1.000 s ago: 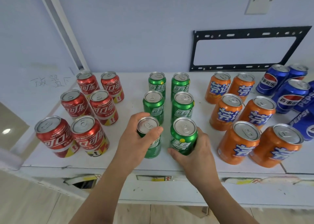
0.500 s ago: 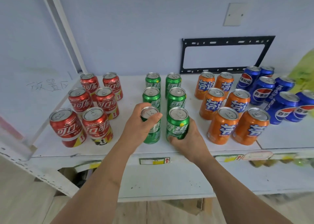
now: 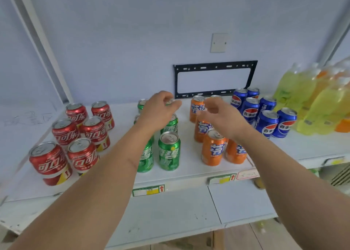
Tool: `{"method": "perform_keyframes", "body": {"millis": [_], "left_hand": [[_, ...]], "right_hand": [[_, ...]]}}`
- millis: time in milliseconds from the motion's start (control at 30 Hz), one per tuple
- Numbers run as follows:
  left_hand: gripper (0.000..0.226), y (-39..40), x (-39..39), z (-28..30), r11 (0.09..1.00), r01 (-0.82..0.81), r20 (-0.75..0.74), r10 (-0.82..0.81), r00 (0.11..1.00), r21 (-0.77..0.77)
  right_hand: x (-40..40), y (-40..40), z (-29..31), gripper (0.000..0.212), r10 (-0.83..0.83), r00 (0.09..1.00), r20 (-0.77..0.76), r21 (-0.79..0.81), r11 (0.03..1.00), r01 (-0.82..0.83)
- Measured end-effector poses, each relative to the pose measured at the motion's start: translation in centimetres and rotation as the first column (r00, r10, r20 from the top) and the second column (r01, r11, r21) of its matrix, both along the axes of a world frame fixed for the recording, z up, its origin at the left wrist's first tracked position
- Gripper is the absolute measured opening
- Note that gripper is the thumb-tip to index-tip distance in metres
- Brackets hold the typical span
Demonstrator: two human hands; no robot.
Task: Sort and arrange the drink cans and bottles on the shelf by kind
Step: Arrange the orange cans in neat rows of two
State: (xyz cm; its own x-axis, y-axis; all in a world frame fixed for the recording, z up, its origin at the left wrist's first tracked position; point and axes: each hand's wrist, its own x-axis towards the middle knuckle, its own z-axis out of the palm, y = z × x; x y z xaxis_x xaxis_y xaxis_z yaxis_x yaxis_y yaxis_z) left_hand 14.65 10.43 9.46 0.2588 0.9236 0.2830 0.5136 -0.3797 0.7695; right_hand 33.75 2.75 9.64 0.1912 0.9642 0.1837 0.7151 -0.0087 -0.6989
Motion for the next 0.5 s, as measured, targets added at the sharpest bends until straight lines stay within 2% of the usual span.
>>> {"method": "perform_keyframes", "body": {"millis": [100, 233, 500], "left_hand": [[0.048, 1.9, 4.3, 0.5, 1.000, 0.024, -0.021, -0.024, 1.000, -0.017], [0.057, 5.5, 9.7, 0.2, 0.997, 0.016, -0.120, -0.024, 0.992, -0.070], [0.070, 11.0, 15.2, -2.5, 0.965, -0.096, -0.151, 0.060, 0.987, -0.244]], "right_hand": [[5.0, 2.9, 0.8, 0.057, -0.052, 0.995, 0.090, -0.023, 0.998, 0.054], [10.6, 7.6, -0.1, 0.064, -0.072, 0.986, 0.150, -0.093, 0.992, 0.087], [15.1, 15.4, -2.4, 0.084, 0.017, 0.998, 0.062, -0.261, 0.965, -0.001]]}}
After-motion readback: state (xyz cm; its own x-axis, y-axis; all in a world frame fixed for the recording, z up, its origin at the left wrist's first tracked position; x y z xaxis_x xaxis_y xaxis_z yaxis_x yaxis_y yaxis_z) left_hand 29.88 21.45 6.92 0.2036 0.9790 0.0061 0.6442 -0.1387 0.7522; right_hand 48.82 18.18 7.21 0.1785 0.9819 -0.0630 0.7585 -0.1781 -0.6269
